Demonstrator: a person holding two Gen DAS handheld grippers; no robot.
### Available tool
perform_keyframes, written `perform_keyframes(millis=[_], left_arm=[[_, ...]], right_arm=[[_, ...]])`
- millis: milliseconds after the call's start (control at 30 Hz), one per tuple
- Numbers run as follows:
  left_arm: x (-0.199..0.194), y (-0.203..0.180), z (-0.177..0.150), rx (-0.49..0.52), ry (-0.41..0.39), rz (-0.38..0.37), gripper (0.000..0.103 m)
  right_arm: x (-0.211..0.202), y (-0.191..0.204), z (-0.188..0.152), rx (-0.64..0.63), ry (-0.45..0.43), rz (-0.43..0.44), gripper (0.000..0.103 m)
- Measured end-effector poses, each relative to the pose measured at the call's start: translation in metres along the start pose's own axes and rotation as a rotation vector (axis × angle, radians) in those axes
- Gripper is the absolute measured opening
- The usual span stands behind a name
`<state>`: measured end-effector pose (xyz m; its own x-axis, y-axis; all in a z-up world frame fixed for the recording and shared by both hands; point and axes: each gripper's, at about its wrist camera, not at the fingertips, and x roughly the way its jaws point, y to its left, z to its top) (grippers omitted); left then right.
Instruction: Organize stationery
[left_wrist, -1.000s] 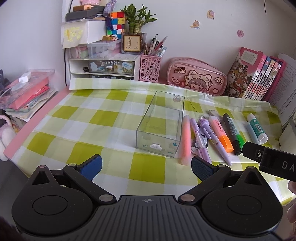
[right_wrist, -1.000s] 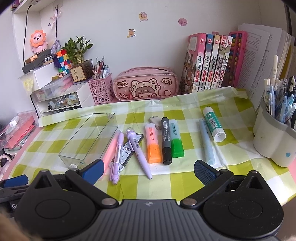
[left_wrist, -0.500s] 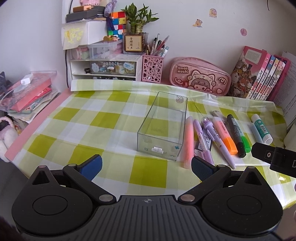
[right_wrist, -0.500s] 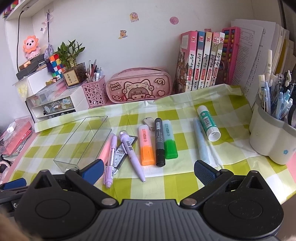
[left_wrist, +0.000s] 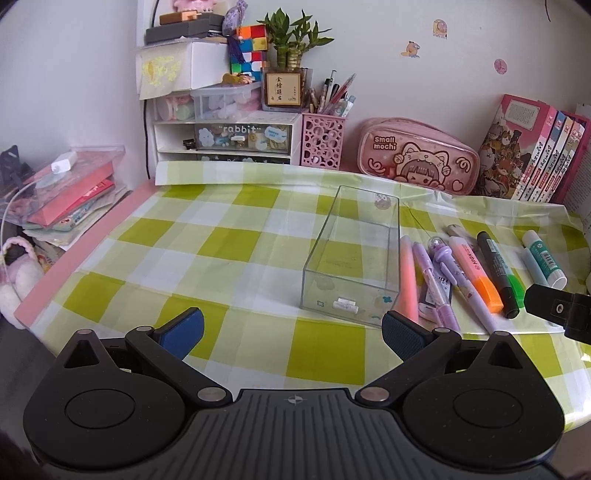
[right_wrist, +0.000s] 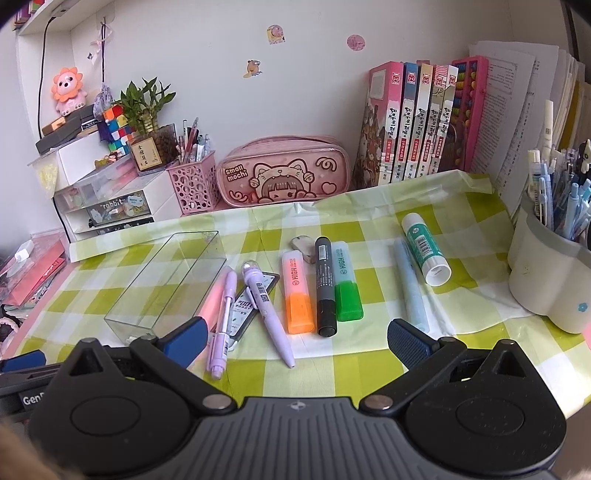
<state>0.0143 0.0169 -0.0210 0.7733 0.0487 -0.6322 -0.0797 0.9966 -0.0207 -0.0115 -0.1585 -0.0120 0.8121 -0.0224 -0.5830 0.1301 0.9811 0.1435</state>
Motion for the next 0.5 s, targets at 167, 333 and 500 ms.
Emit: perform_keyframes(millis=[167,333,500], left_arm=[[0.009,0.002,-0.002,0.007,0.009,-0.031,0.098],[0.018,-0.001,-0.005,0.038,-0.018,-0.128,0.098],[0.035,-0.004,-0.008,0.063,0.0,-0.139,0.098]], right_arm=[[0.011,-0.006,-0.003,-0.006,-0.025,0.005,0.102],[0.028,-0.012,-0.007,-0.009,-0.002,0.02,0.102],[0.044,-0.015,-0.014,0.018,0.047,0.138,0.102]])
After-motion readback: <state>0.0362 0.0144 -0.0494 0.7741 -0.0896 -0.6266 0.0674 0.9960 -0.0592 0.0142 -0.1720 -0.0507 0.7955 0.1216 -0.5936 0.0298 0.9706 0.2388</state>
